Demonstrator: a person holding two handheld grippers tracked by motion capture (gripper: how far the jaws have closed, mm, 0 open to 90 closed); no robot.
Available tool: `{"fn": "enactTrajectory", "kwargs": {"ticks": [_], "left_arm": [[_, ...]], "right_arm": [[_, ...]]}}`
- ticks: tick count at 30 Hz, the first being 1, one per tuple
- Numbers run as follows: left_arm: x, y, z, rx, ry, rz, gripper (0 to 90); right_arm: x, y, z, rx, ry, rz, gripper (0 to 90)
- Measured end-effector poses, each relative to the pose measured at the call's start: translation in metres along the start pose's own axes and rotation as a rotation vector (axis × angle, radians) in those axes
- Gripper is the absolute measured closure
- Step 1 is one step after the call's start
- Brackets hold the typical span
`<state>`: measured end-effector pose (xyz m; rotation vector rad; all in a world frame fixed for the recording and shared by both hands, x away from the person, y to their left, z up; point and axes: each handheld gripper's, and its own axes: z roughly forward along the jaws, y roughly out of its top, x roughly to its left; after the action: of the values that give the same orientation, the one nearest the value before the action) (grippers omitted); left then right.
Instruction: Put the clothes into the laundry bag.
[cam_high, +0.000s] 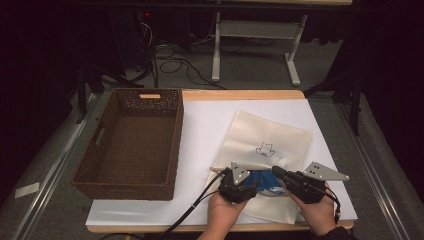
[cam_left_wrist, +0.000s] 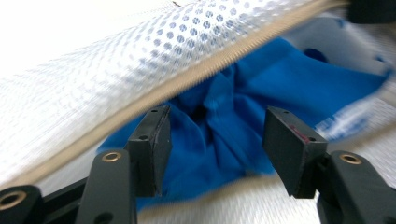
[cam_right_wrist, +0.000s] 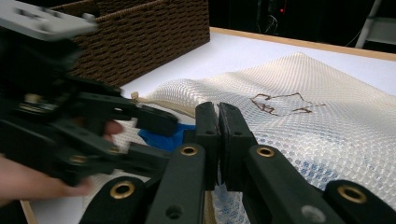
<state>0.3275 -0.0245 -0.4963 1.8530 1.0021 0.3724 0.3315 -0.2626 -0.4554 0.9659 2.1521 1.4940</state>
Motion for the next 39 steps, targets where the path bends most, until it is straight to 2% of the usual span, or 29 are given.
{"fn": "enactTrajectory", "kwargs": {"ticks": [3, 4, 5, 9, 13, 16, 20, 22, 28, 30, 32, 34, 36, 39], "left_arm": [[0.007, 0.000, -0.021, -0.011, -0.002, 0.002, 43.8], [0.007, 0.000, -0.021, -0.011, -0.002, 0.002, 44.7], [0.014, 0.002, -0.036, -0.017, 0.004, 0.004, 45.0], [0.029, 0.002, -0.059, -0.025, 0.053, 0.026, 45.5], [0.042, -0.008, -0.071, -0.050, 0.075, 0.006, 45.5], [0.047, -0.018, -0.075, -0.079, 0.083, 0.016, 44.2], [0.048, -0.017, -0.078, -0.095, 0.091, 0.025, 42.9], [0.050, -0.018, -0.080, -0.101, 0.086, 0.005, 42.4], [0.051, -0.020, -0.075, -0.073, 0.076, -0.004, 42.3], [0.050, -0.021, -0.074, -0.063, 0.070, 0.013, 44.7], [0.049, -0.022, -0.070, -0.040, 0.051, 0.001, 50.0], [0.046, -0.022, -0.062, -0.025, 0.040, -0.030, 53.1], [0.042, -0.021, -0.053, 0.003, 0.058, -0.018, 54.9], [0.037, -0.021, -0.037, 0.045, 0.047, -0.025, 61.9]], "right_arm": [[0.000, -0.001, 0.000, 0.001, 0.002, 0.003, 88.7], [0.000, -0.001, 0.000, 0.003, 0.003, 0.004, 88.7], [0.001, -0.001, 0.000, 0.006, 0.003, 0.006, 88.7], [0.000, -0.001, -0.001, 0.003, 0.003, 0.002, 88.7], [0.001, -0.002, -0.002, 0.006, 0.007, 0.005, 88.7], [0.002, -0.002, -0.002, 0.005, 0.007, 0.000, 88.7], [0.002, -0.002, -0.003, 0.005, 0.006, 0.002, 88.6], [0.003, -0.003, -0.004, 0.005, 0.009, 0.002, 88.7], [0.008, -0.001, -0.006, 0.002, 0.025, -0.003, 88.7], [0.010, -0.001, -0.005, 0.000, 0.032, -0.006, 88.6], [0.010, -0.001, -0.005, 0.001, 0.032, -0.011, 88.6], [0.009, -0.001, -0.004, 0.003, 0.030, -0.008, 88.6], [0.009, -0.001, -0.004, 0.005, 0.028, -0.006, 88.6], [0.010, -0.001, -0.003, 0.004, 0.030, -0.010, 88.7]]}}
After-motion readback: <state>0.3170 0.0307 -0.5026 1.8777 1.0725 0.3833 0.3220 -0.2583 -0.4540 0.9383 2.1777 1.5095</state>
